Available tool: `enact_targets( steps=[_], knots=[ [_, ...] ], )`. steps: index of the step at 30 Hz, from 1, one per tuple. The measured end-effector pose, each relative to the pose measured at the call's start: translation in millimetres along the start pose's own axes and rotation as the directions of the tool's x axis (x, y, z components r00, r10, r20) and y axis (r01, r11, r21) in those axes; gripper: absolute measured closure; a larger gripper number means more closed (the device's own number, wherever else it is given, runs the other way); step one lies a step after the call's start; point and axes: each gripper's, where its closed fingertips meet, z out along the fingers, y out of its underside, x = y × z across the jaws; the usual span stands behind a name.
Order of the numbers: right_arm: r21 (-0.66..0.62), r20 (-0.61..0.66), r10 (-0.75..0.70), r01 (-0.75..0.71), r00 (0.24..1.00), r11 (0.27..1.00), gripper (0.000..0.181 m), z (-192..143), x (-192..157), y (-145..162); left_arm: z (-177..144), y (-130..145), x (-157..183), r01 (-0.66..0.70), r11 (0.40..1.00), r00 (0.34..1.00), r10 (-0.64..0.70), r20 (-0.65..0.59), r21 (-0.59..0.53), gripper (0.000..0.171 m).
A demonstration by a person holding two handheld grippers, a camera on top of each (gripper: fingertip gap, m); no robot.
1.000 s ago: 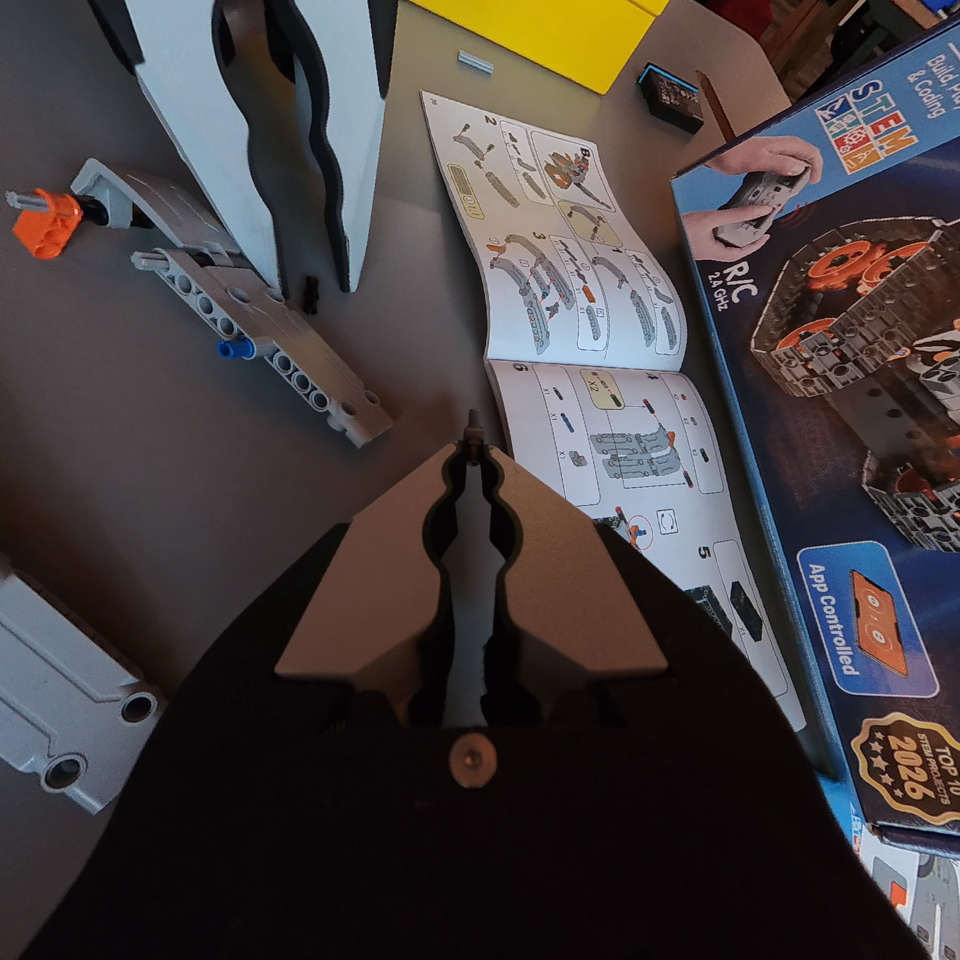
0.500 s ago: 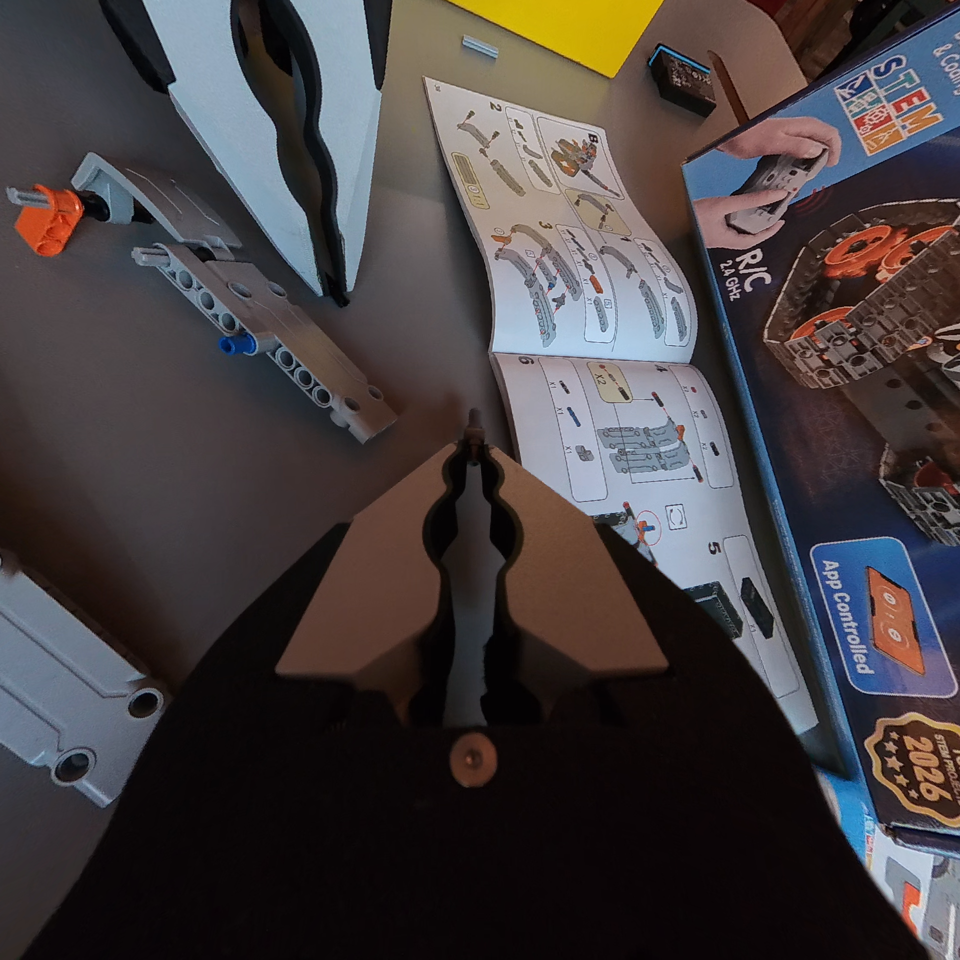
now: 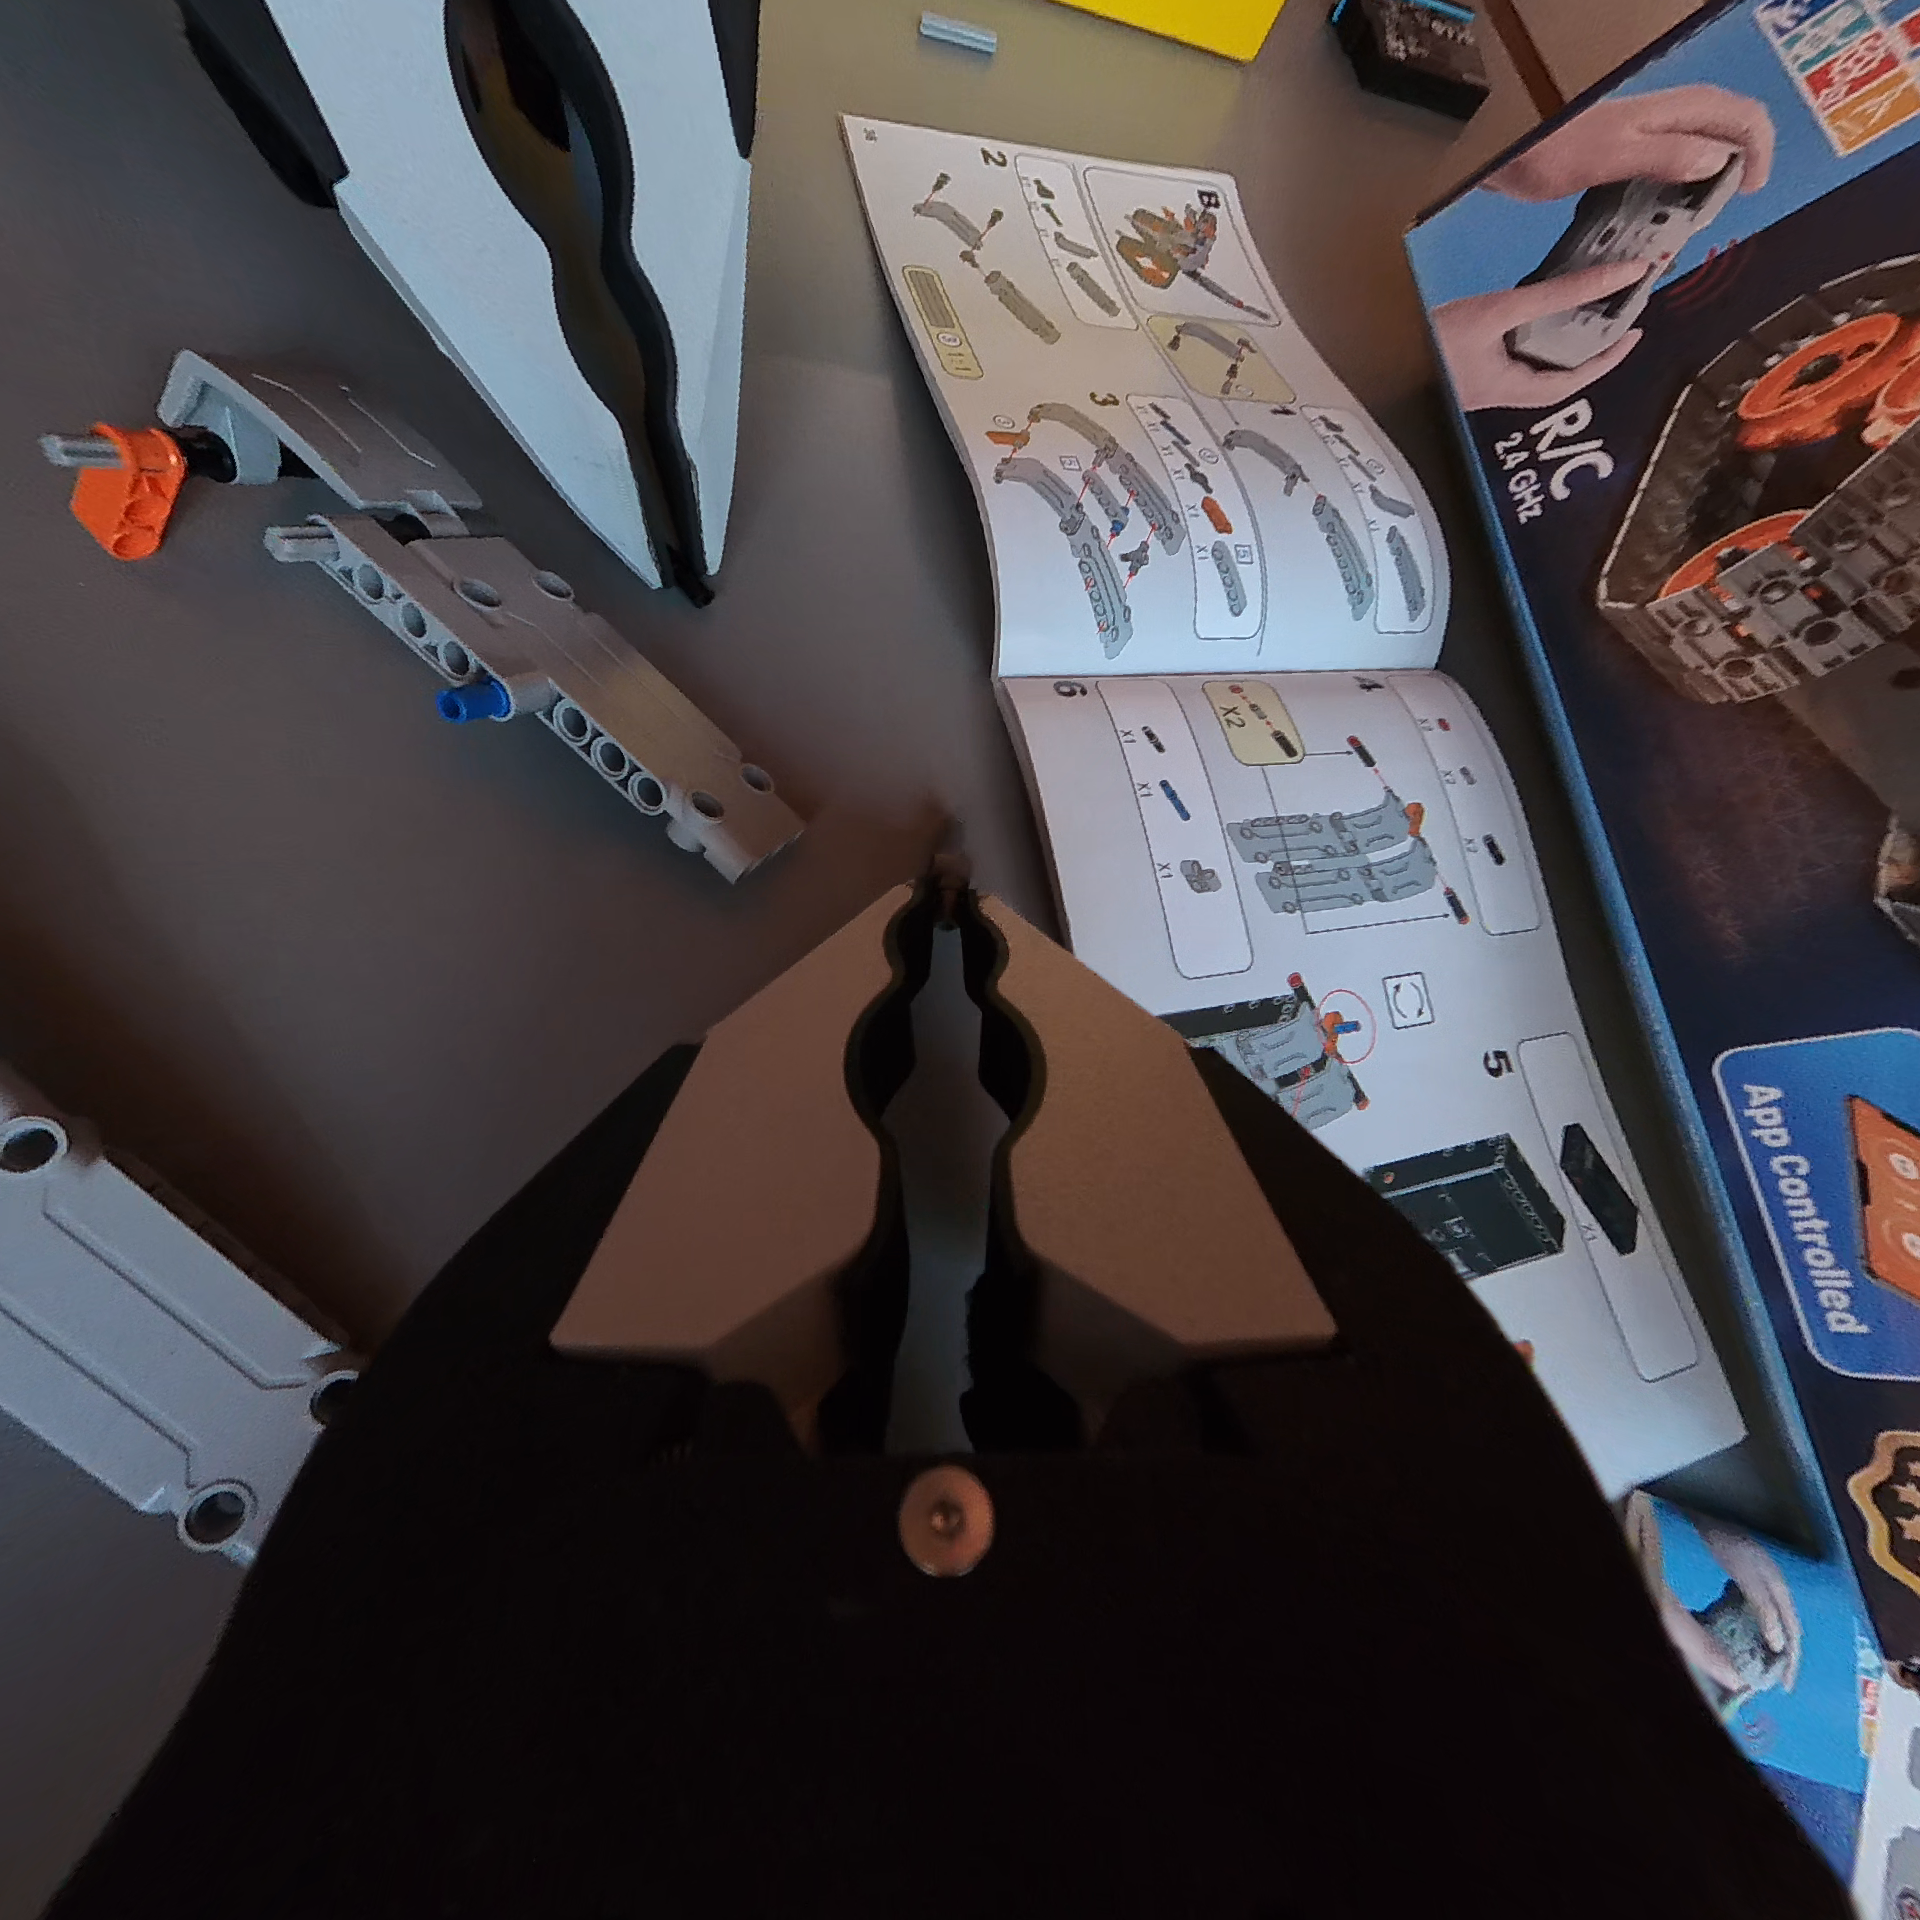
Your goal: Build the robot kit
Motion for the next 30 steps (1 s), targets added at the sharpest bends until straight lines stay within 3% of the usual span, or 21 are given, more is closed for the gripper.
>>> enact_targets(
  steps=[11,16,30],
  knots=[
    [-0.009,0.081,0.056,-0.055,0.995,0.998,0.171,-2.1,-9.3,-1.4,-1.9,2.4,-1.4,-0.031,0.999,0.999,0.032,0.026,-0.026,0.167],
    [-0.002,0.082,0.125,-0.125,0.989,0.992,0.16,-0.5,-6.4,-8.4,-1.9,2.6,-1.3,-0.028,0.999,0.999,0.028,0.026,-0.029,0.167],
    [-0.004,0.176,0.32,-0.324,0.931,0.946,0.167,-1.3,-5.6,-6.0,-1.8,2.4,-0.9,-0.016,1.0,1.0,0.017,0.019,-0.024,0.167]
  ],
)
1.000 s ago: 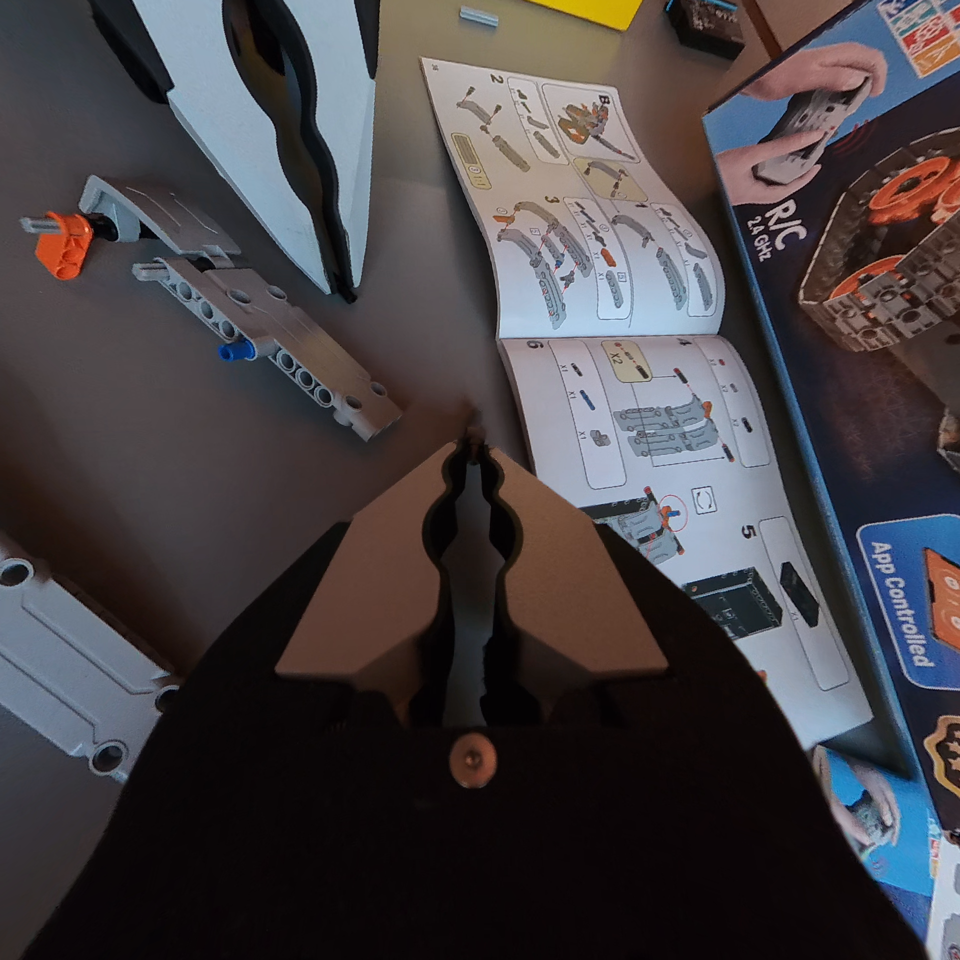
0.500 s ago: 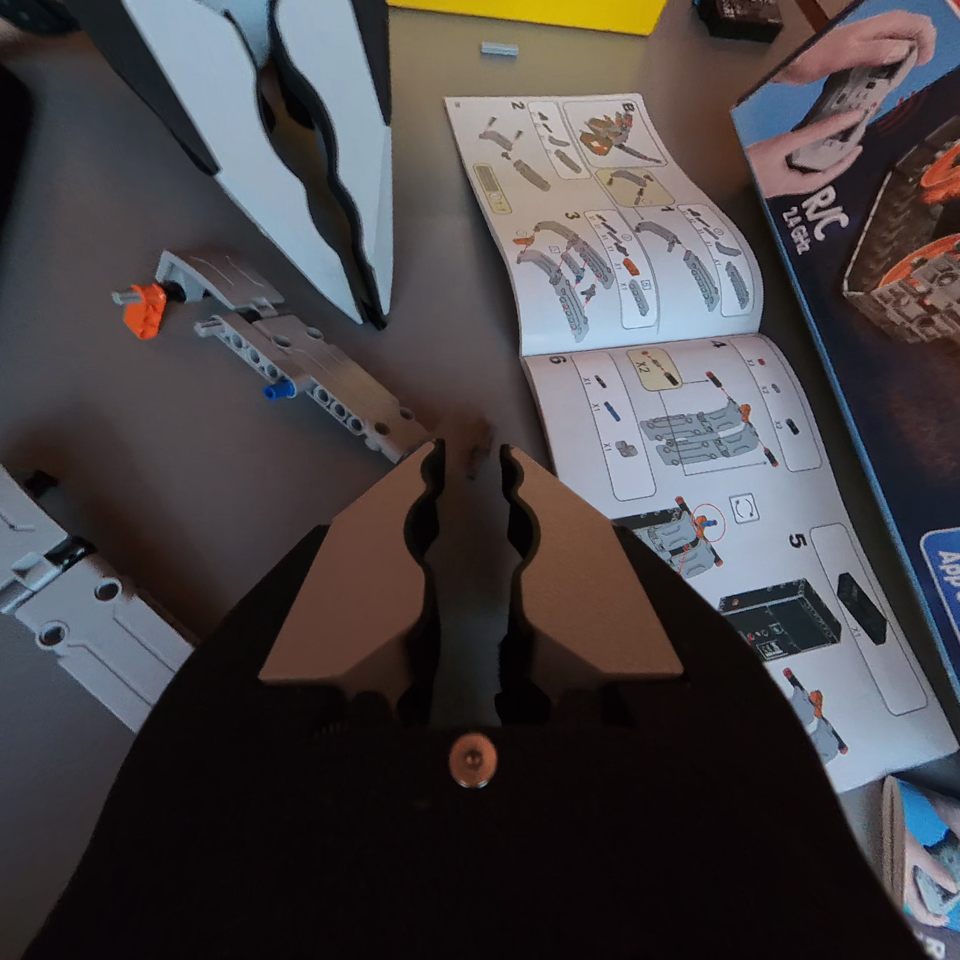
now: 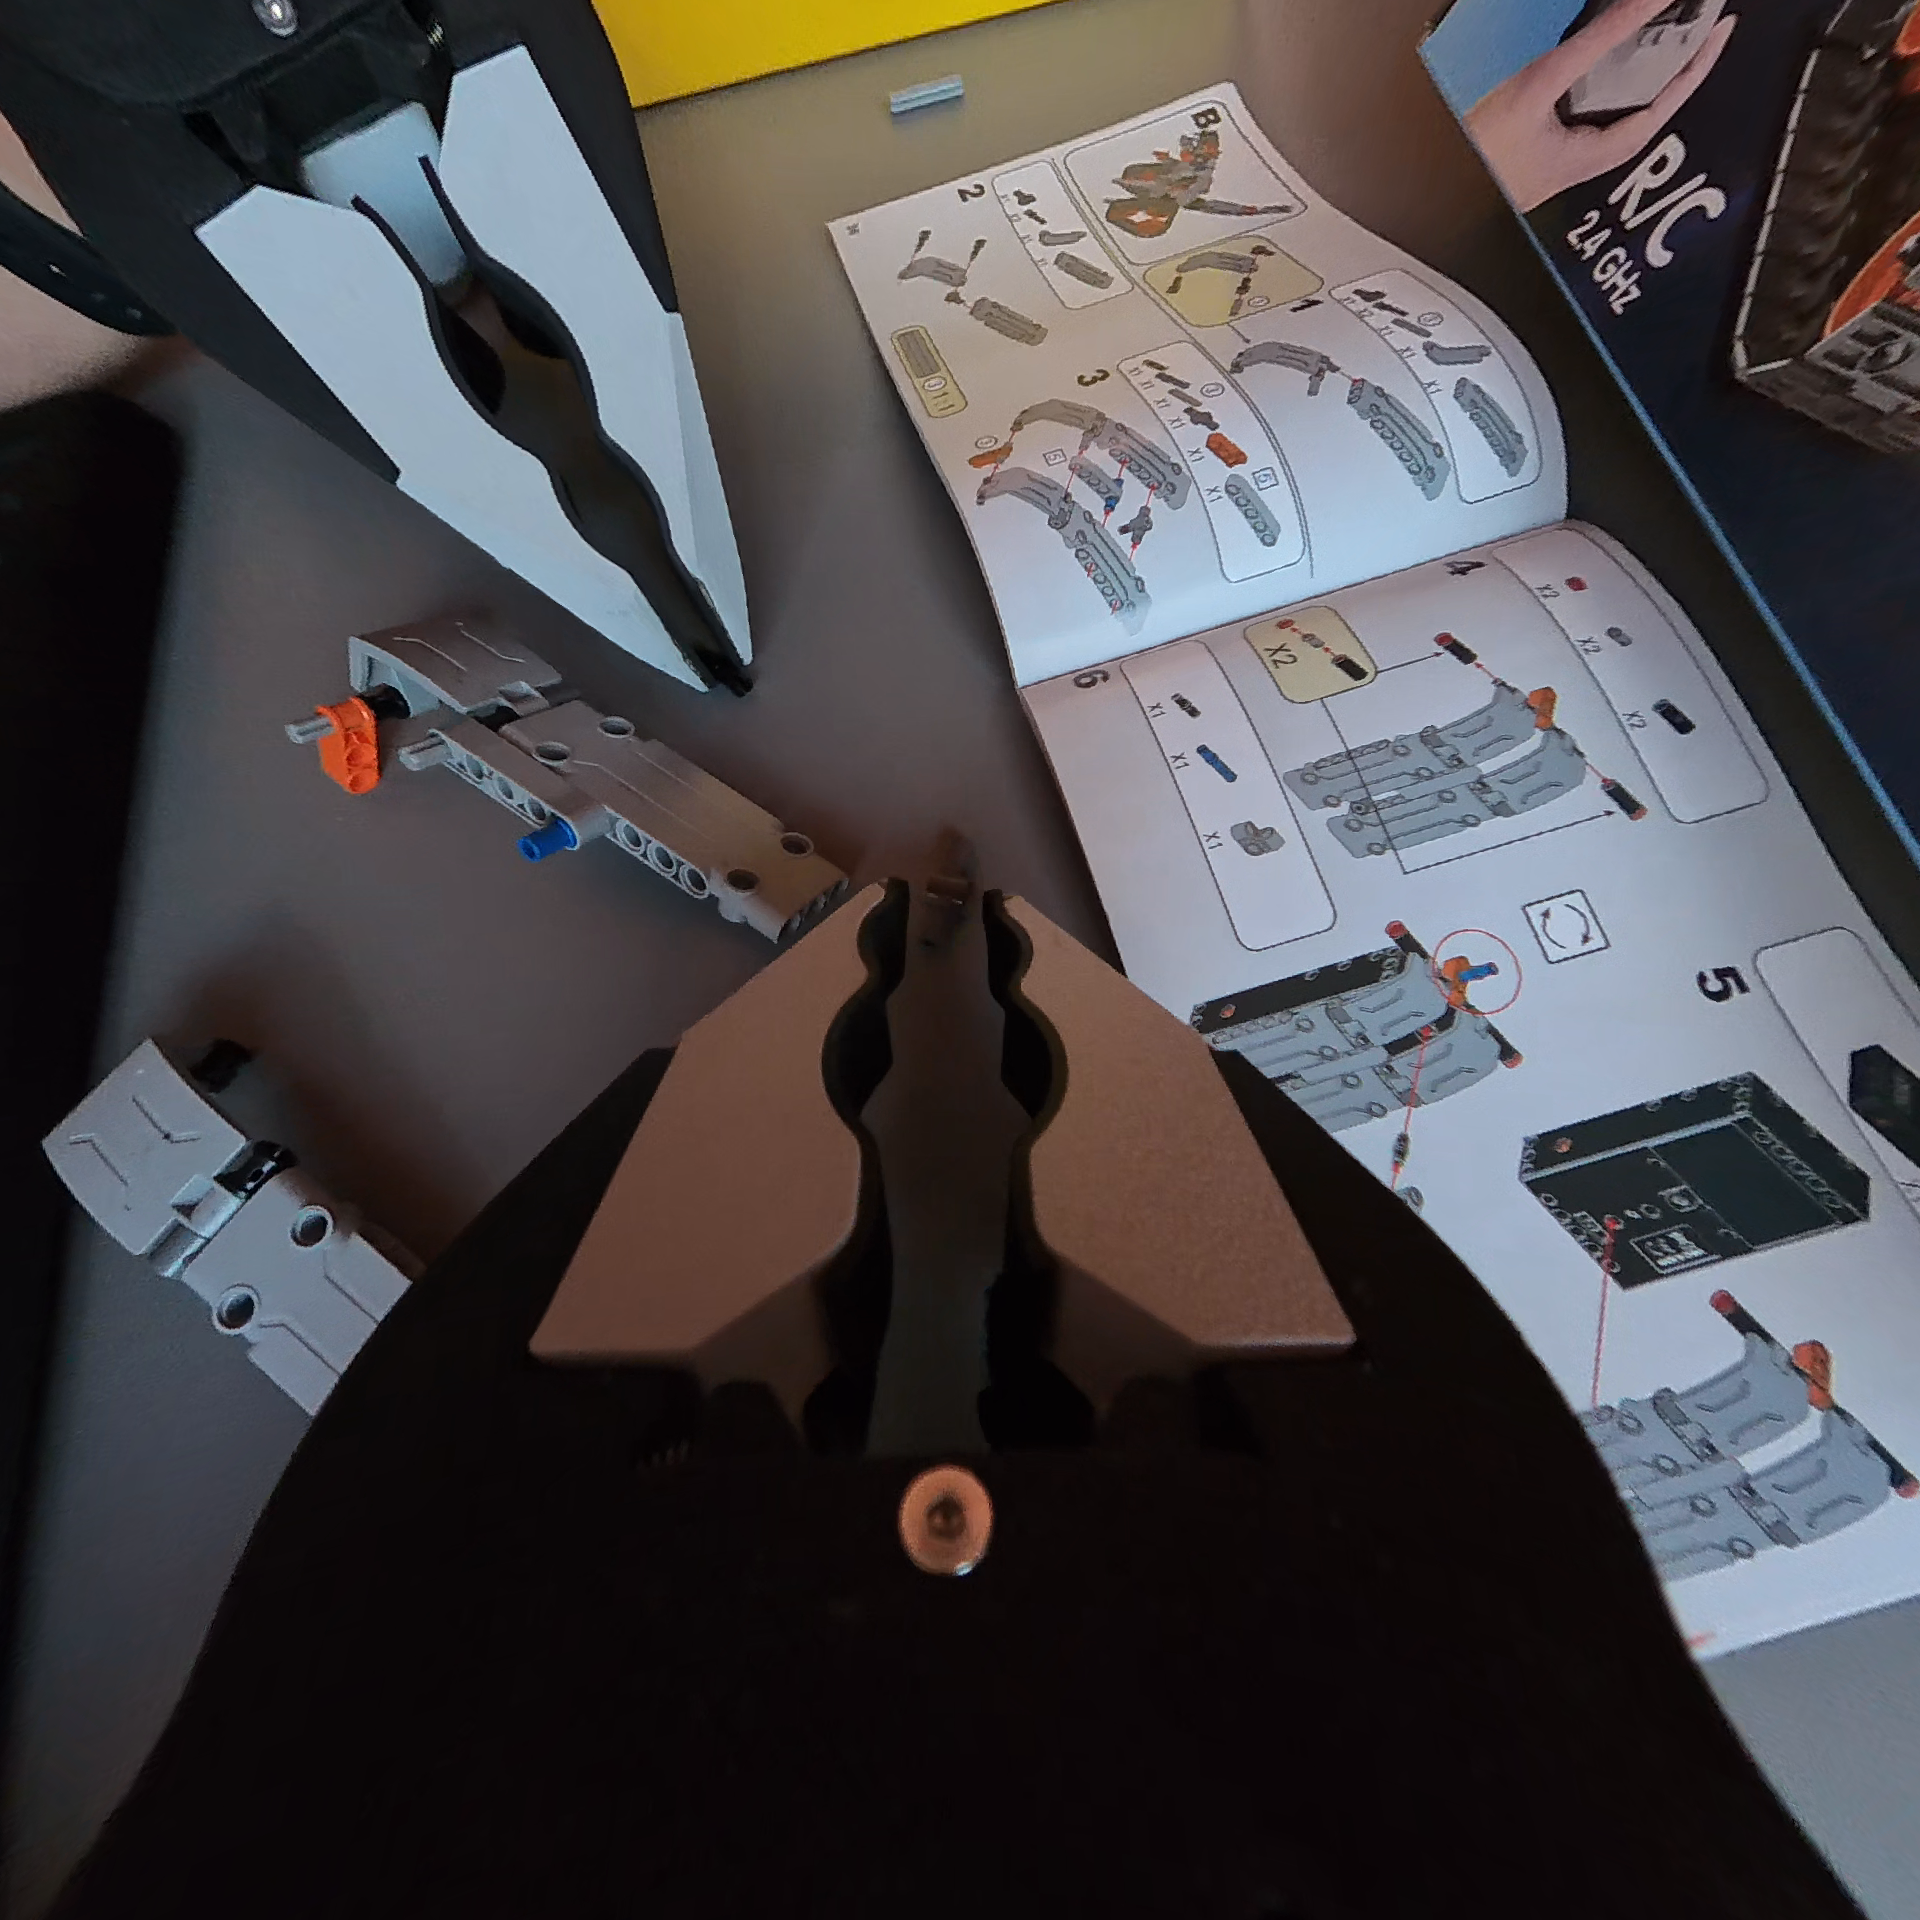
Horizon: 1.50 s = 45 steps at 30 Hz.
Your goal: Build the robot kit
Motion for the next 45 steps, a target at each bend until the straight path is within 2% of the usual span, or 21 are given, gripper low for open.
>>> enact_targets(
  steps=[4,8,17,23,27,30,36,45],
  knots=[
    [-0.012,0.033,-0.029,0.029,0.999,0.999,0.169,1.4,-3.3,2.6,-0.4,-0.1,1.9,0.014,1.0,1.0,-0.014,-0.015,0.002,0.163],
    [-0.018,0.01,-0.078,0.078,0.997,0.997,0.172,1.1,-2.4,3.2,-0.8,0.4,2.0,0.004,1.0,1.0,-0.004,-0.008,-0.001,0.162],
    [-0.008,0.065,-0.036,0.037,0.997,0.999,0.175,-1.9,-8.4,2.8,-2.2,1.7,-1.2,0.013,1.0,1.0,-0.013,0.004,-0.004,0.164],
    [0.018,0.111,-0.08,0.078,0.991,0.997,0.168,-8.6,-8.9,1.8,-1.2,0.8,-0.5,0.013,1.0,1.0,-0.013,0.0,0.001,0.163],
    [0.048,0.146,-0.215,0.211,0.966,0.976,0.152,-7.7,-10.9,-1.0,-1.1,0.6,-0.5,0.01,1.0,1.0,-0.01,0.003,-0.001,0.163],
    [0.067,0.101,-0.317,0.312,0.943,0.948,0.149,-5.3,-6.1,-5.4,-1.2,0.7,-0.5,0.009,1.0,1.0,-0.009,0.004,-0.002,0.163],
    [-0.01,0.111,-0.349,0.352,0.931,0.936,0.149,2.4,-2.1,4.1,-1.1,0.7,-0.7,0.005,1.0,1.0,-0.005,0.006,-0.003,0.165],
    [-0.021,0.137,-0.316,0.322,0.939,0.946,0.152,5.3,-4.4,4.4,-0.8,0.3,-1.0,0.021,1.0,1.0,-0.021,-0.003,0.006,0.165]
  ],
)
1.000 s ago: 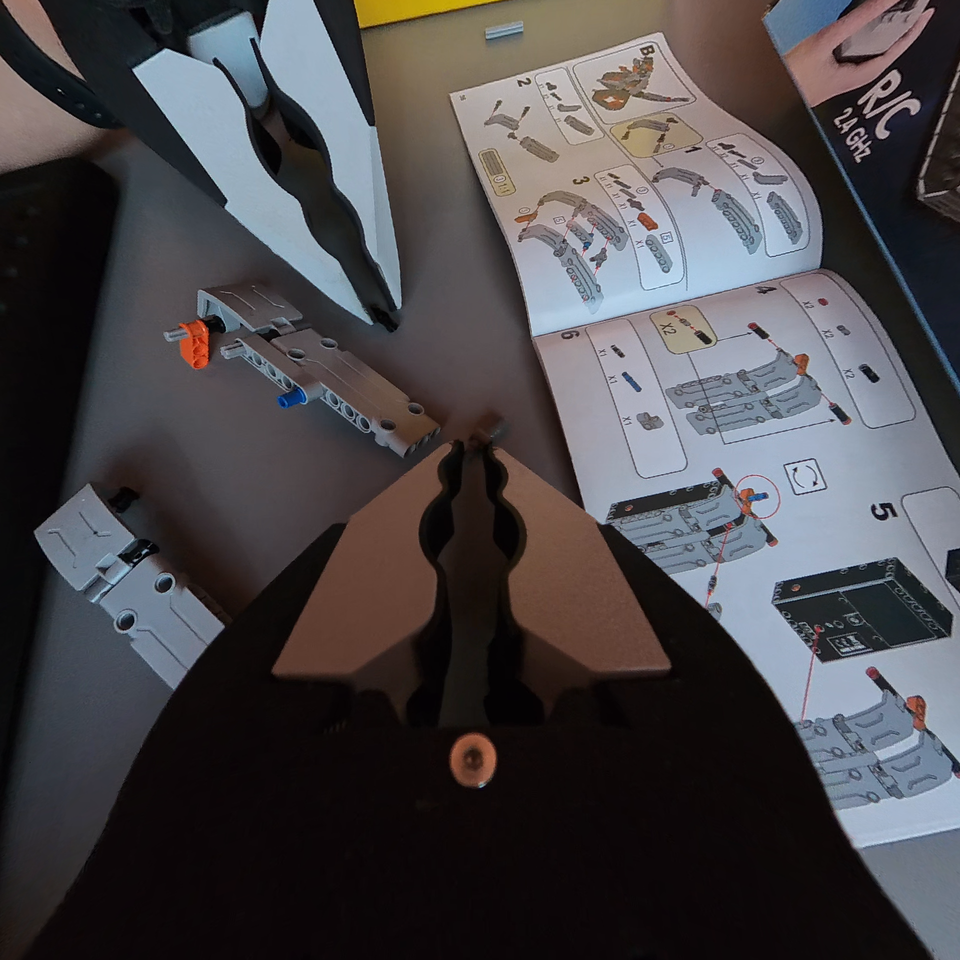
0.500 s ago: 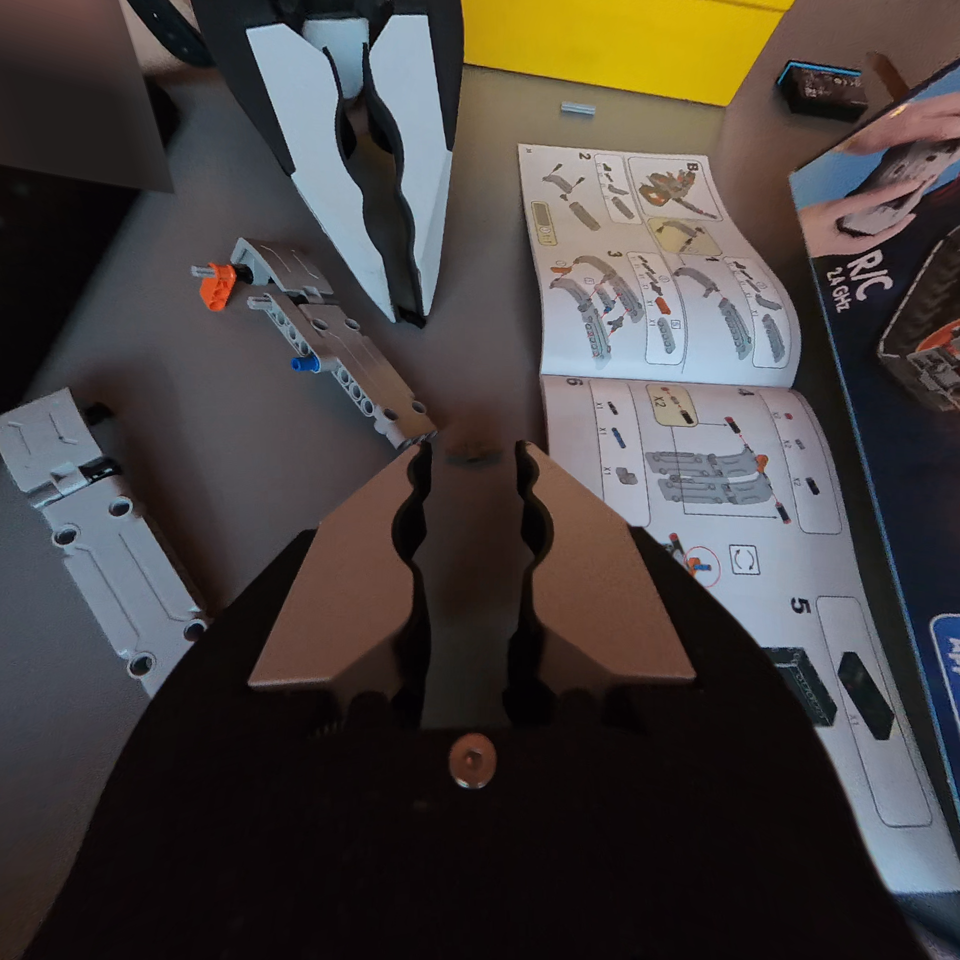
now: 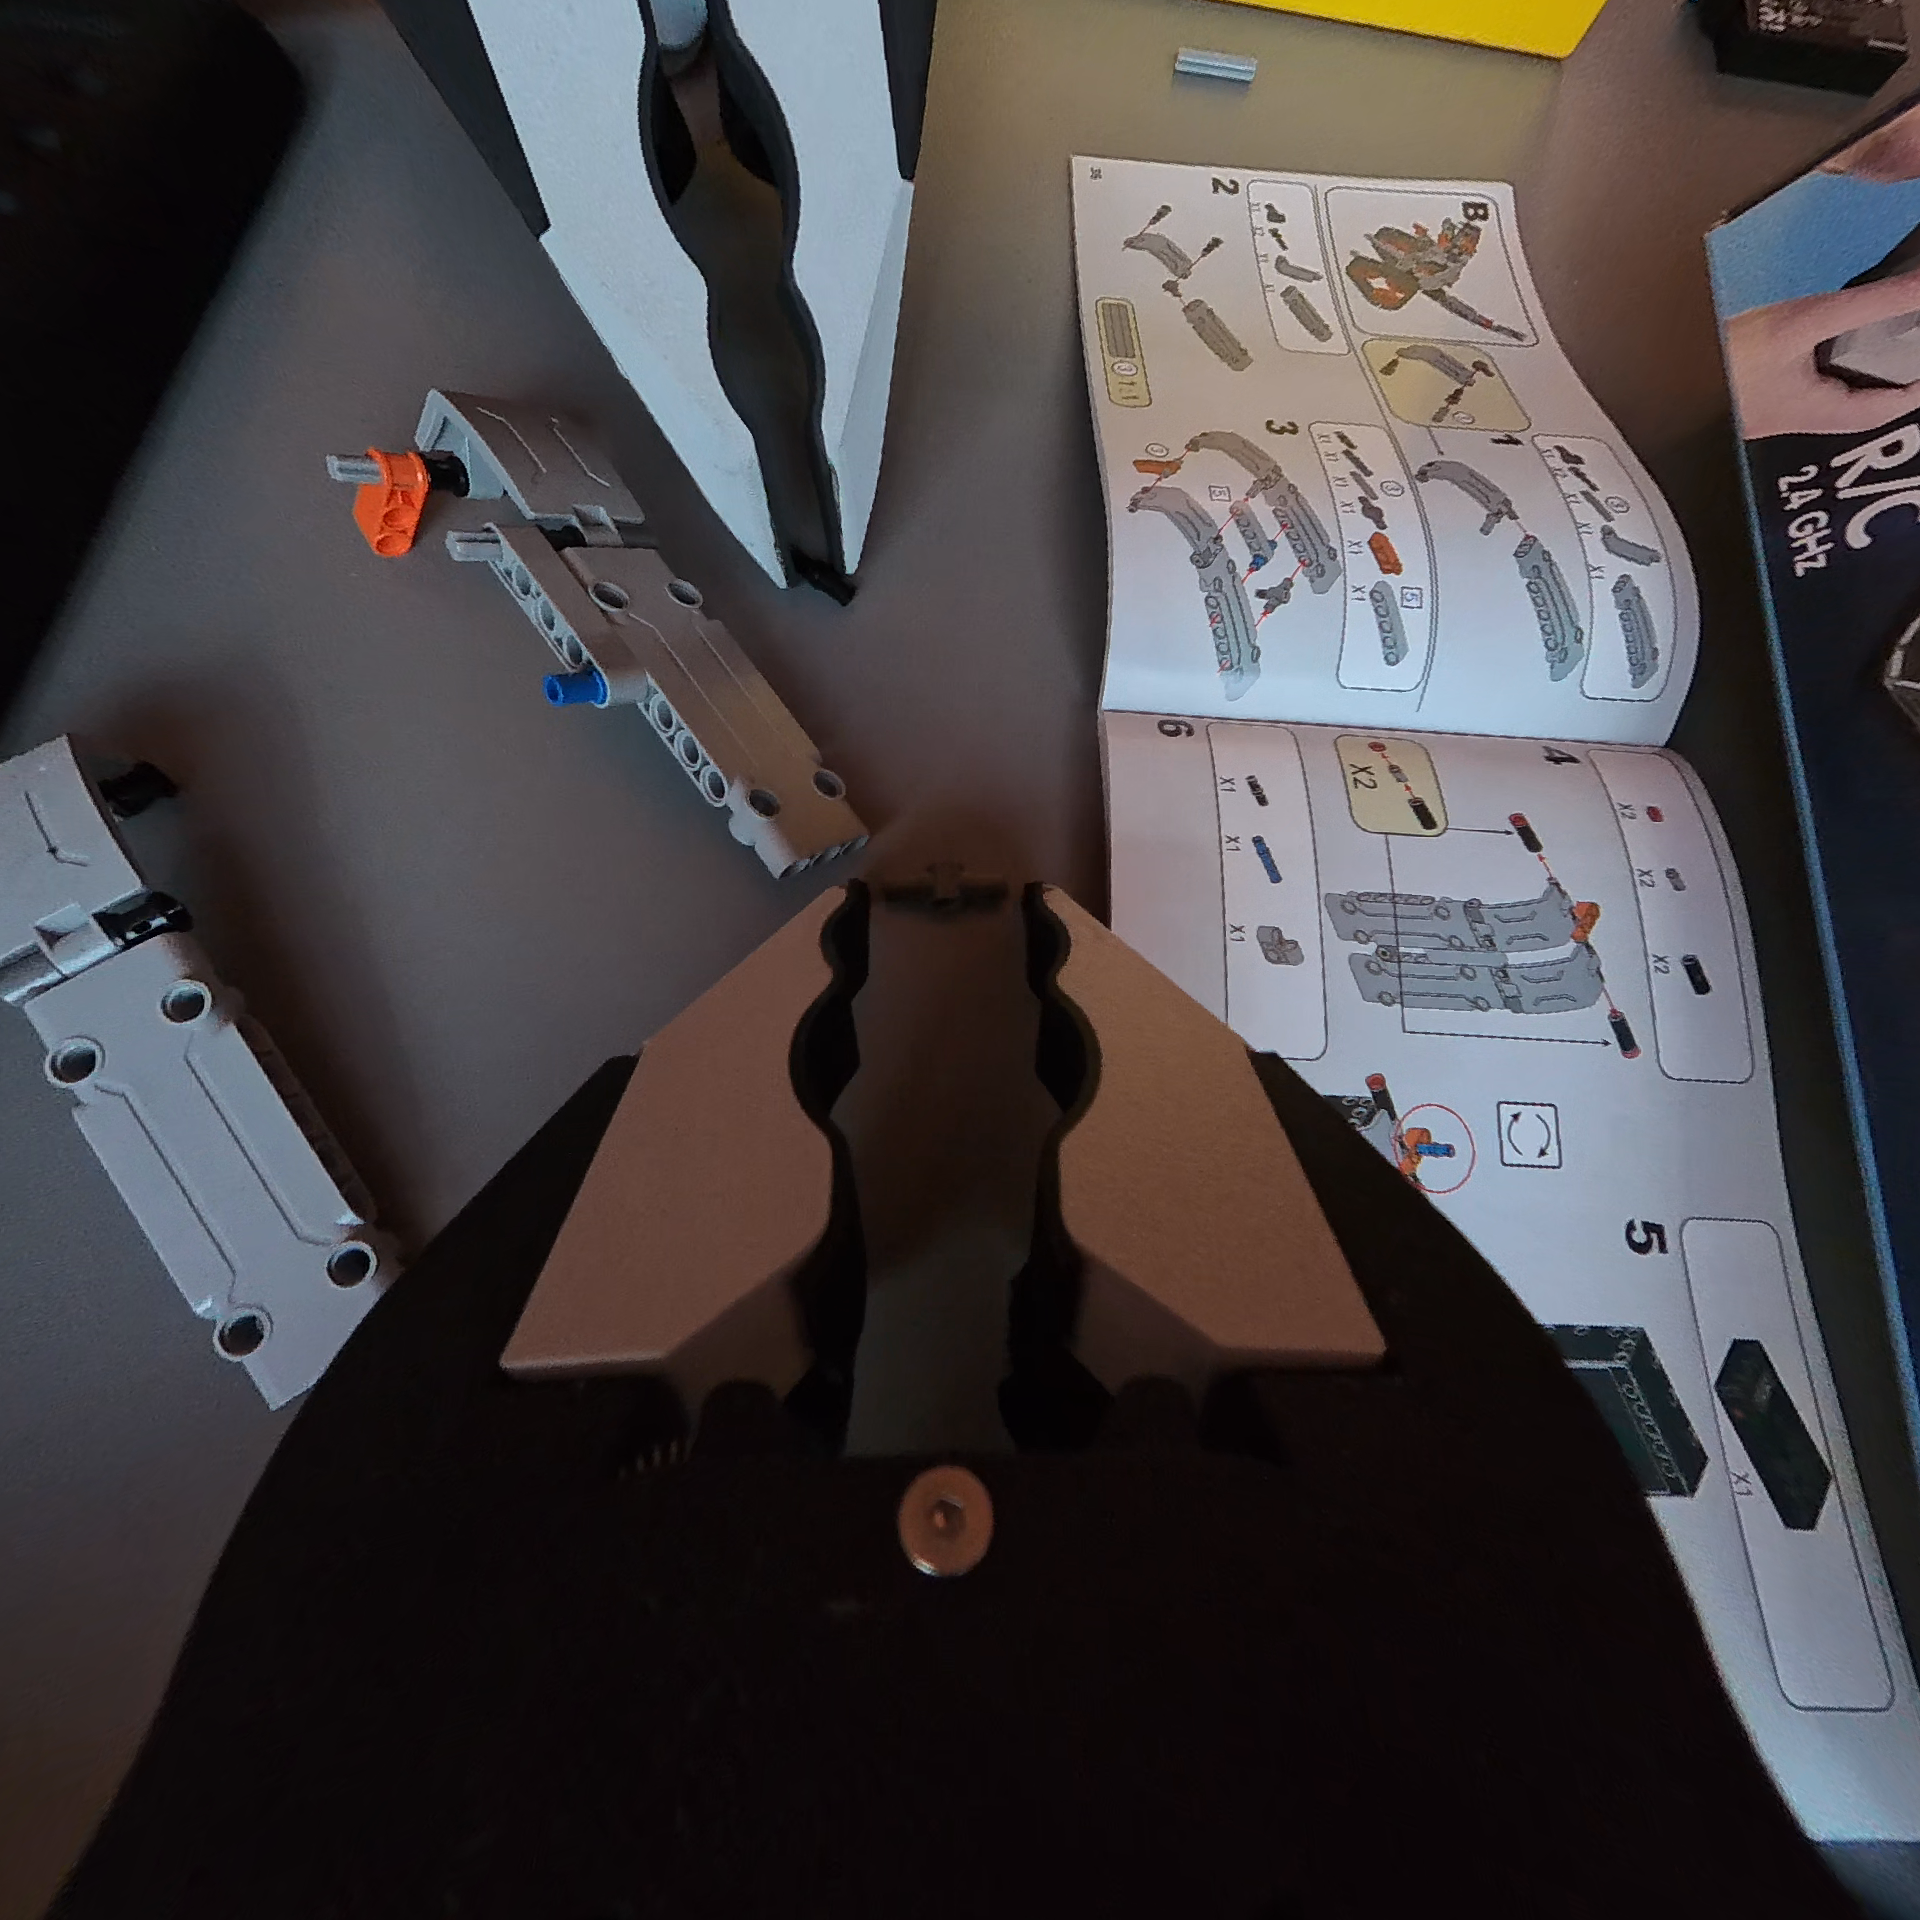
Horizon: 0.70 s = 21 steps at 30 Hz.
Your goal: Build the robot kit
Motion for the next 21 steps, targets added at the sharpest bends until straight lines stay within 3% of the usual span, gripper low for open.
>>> enact_targets(
  steps=[21],
  knots=[
    [0.0,0.008,-0.008,0.008,1.0,1.0,0.158,1.2,-4.3,-0.2,1.1,-0.4,-6.1,-0.02,1.0,0.999,0.019,0.049,0.018,0.163]
  ],
)
